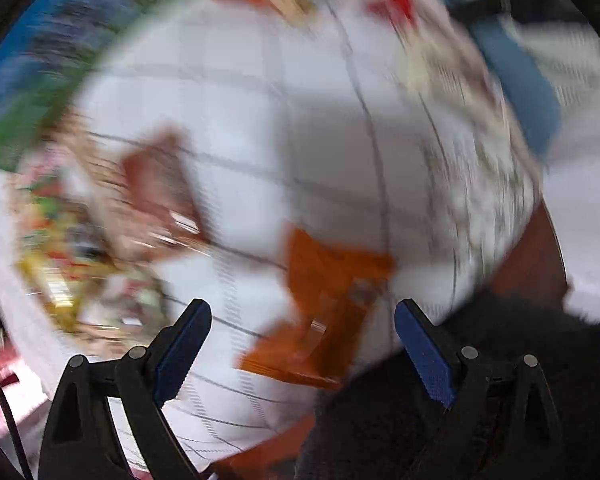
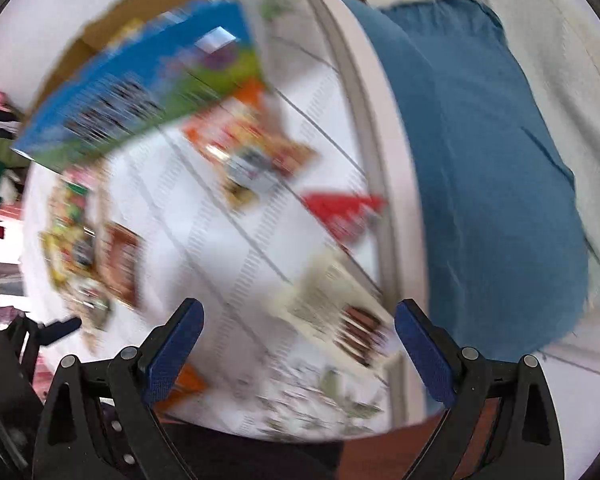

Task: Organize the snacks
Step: 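Grasp the white Franzzi cookie pack with the right tool while the left tool grasps the orange pastry pack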

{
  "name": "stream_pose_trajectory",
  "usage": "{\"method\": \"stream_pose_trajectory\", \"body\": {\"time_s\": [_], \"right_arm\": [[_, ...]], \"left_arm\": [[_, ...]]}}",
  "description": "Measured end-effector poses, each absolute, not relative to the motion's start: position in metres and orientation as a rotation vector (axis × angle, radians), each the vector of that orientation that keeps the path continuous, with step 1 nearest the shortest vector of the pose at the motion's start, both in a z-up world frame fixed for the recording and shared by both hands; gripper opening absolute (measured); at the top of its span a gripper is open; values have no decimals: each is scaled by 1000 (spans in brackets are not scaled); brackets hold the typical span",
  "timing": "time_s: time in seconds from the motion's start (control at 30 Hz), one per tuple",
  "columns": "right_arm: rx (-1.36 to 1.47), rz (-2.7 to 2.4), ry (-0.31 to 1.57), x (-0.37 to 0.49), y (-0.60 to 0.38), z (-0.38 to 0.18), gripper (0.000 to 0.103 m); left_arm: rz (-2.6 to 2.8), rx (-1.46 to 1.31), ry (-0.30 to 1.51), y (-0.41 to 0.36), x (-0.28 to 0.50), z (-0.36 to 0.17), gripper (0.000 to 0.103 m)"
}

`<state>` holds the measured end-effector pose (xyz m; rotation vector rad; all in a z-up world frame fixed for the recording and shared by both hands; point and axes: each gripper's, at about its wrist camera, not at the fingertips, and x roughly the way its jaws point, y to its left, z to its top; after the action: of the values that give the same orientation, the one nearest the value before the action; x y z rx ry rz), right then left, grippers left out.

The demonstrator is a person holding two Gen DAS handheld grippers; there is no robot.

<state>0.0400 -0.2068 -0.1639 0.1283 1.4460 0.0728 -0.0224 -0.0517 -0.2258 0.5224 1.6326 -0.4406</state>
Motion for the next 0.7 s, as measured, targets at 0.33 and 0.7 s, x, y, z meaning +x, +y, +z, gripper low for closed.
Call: {"method": "stream_pose_trajectory", "body": {"time_s": [0.33,0.7], "right_arm": [[-178,219,1513,40,-199,-240,98],[190,174,1608,32,-185,-259,71]], "left_arm": [[-281,311,1662,-30,13,-243,55],[-66,-334,1690,48,56,-241,56]]}}
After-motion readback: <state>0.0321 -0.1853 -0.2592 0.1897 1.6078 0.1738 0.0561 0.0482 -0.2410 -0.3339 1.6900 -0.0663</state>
